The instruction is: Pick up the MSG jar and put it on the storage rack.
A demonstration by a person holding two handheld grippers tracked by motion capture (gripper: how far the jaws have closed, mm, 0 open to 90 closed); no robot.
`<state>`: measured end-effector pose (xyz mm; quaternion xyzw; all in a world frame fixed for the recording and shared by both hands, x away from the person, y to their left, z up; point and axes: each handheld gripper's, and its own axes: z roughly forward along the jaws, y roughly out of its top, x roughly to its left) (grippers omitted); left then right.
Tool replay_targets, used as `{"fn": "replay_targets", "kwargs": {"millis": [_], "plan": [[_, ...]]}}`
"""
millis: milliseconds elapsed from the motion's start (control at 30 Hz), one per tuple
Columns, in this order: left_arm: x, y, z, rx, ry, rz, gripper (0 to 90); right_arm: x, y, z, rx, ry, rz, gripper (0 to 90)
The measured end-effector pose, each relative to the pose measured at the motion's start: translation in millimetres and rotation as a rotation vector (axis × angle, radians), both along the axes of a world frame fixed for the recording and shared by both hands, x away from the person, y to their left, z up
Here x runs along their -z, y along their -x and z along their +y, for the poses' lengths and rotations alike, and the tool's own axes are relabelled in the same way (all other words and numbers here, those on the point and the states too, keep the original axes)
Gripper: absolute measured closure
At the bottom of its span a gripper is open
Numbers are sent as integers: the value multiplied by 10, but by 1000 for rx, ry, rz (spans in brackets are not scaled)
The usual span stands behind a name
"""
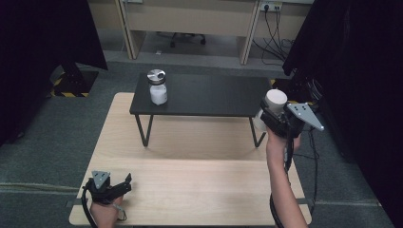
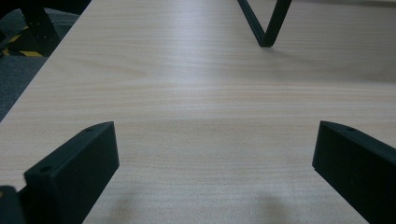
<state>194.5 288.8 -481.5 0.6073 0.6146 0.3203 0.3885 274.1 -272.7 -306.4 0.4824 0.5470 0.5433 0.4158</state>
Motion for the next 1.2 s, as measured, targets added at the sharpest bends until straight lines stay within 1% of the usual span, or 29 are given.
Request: {"fn": "replay_targets", "kwargs": {"millis": [200,400,567,667,733,1033,1200], "plan": [[0,-1,1,1,0,0,0,-102,-89,16,0,8,-11,339],[-4,-3,1,6,-6,2,0,-136,-215,56,1,23,-10,339],[-2,0,0,4,-5,1,0,-130,-336,94,-3,26,-12,339],[-2,-2,-2,3,-5,1,0,-121,-429,117,-1,2,-8,339],[-2,-1,-1,3,-5,1,0,-117,-477,133,-2,-3,-8,339],[-1,0,3,4,-4,0,0,-124,-679,215,1,18,-12,339],[-2,-4,0,3,-4,2,0,-123,-778,234,6,15,-6,339]]}}
